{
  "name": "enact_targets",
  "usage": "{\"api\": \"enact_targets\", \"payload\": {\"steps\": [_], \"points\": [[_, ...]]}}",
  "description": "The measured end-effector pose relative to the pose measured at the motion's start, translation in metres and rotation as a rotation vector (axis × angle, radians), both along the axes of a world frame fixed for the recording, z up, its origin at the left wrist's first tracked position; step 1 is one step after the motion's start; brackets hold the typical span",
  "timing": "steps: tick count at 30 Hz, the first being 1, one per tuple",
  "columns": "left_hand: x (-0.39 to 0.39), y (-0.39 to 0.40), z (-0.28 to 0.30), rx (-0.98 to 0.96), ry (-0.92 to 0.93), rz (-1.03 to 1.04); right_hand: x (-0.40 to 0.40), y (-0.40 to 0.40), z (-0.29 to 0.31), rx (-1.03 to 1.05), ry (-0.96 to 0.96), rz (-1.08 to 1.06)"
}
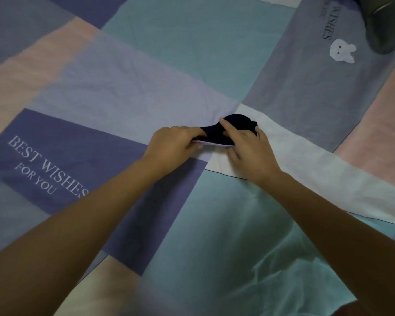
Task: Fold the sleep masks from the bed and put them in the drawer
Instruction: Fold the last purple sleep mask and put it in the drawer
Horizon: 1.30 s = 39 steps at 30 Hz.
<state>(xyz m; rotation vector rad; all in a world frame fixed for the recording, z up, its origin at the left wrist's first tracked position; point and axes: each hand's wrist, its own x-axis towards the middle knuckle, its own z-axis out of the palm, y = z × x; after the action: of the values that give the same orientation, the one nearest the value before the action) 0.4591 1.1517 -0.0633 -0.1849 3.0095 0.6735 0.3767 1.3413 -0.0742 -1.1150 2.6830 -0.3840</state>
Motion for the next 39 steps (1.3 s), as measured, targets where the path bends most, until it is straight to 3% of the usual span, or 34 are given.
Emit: {"api": "enact_targets", "payload": {"steps": [6, 12, 16, 21, 27, 32, 39], "points": [[0.005, -0.007, 0.008, 0.783, -0.275, 0.116, 0.002, 0.008, 0.006, -0.131, 0.062, 0.003], [-0.002, -0.004, 0.017, 1.153, -0.115, 0.326, 0.006, 0.026, 0.002, -0.186, -0.096, -0.015], [-0.015, 0.0, 0.028, 1.199, -0.042, 0.418, 0.009, 0.023, 0.003, -0.176, -0.08, 0.047], [-0.027, 0.011, 0.037, 1.142, 0.046, 0.339, 0.019, 0.015, -0.003, -0.145, -0.017, 0.03], [-0.04, 0.021, 0.042, 0.996, 0.127, 0.258, 0.023, 0.011, 0.0, -0.394, -0.362, -0.359], [-0.045, 0.025, 0.042, 0.951, 0.197, 0.28, 0.012, 0.015, 0.002, -0.546, -0.445, -0.611], [-0.051, 0.032, 0.015, 0.971, 0.148, 0.376, -0.015, 0.019, -0.008, -0.447, -0.42, -0.766]]}}
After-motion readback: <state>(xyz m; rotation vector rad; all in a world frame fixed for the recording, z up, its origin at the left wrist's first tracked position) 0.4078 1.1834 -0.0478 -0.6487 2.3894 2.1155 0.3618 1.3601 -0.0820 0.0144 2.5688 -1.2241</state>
